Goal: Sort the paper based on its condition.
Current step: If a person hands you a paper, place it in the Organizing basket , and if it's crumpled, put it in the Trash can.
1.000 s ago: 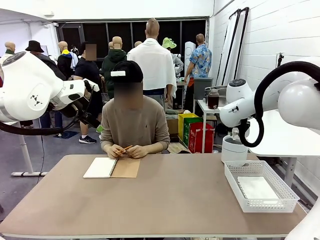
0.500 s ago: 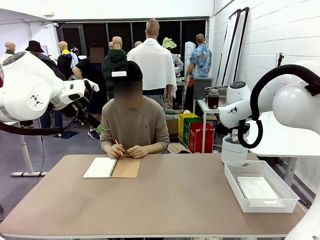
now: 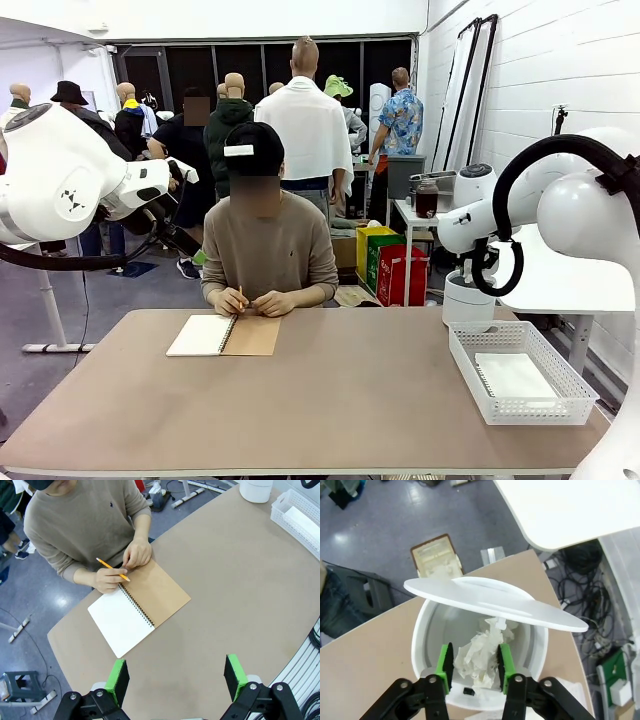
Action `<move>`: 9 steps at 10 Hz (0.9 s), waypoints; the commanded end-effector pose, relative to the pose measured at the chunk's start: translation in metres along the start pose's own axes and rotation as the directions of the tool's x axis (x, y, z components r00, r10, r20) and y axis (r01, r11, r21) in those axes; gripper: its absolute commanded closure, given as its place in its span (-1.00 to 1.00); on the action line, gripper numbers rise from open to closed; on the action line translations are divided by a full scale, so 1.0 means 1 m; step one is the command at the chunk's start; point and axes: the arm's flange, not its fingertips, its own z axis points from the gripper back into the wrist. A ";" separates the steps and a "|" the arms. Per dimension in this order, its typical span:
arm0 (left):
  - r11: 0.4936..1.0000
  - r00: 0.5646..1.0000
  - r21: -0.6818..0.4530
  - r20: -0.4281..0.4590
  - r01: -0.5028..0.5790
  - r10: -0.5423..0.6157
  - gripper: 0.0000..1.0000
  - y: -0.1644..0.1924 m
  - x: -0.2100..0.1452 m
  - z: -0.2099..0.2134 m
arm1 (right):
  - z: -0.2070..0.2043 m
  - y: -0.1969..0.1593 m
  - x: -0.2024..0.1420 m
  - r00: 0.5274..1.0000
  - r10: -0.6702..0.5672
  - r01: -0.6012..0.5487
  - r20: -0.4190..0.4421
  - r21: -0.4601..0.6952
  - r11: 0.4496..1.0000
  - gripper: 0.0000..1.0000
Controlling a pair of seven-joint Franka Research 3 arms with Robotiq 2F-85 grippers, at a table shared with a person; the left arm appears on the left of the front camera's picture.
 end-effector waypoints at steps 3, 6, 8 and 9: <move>1.000 1.000 -0.006 0.012 0.002 -0.002 -1.00 0.001 0.000 0.001 | 0.000 0.002 0.007 0.999 -0.023 0.023 -0.033 -0.007 1.000 -1.00; 1.000 1.000 -0.006 0.012 0.002 -0.002 -1.00 0.001 0.000 0.001 | 0.001 0.003 0.005 0.999 -0.020 0.020 -0.042 0.005 1.000 -1.00; 1.000 1.000 -0.006 0.012 0.002 -0.002 -1.00 0.001 0.000 0.001 | 0.002 0.000 0.005 0.998 -0.028 0.029 -0.052 0.008 1.000 -1.00; 1.000 1.000 -0.006 0.012 0.002 -0.002 -1.00 0.001 0.000 0.001 | 0.005 -0.003 0.005 0.999 -0.022 0.023 -0.047 0.020 1.000 -1.00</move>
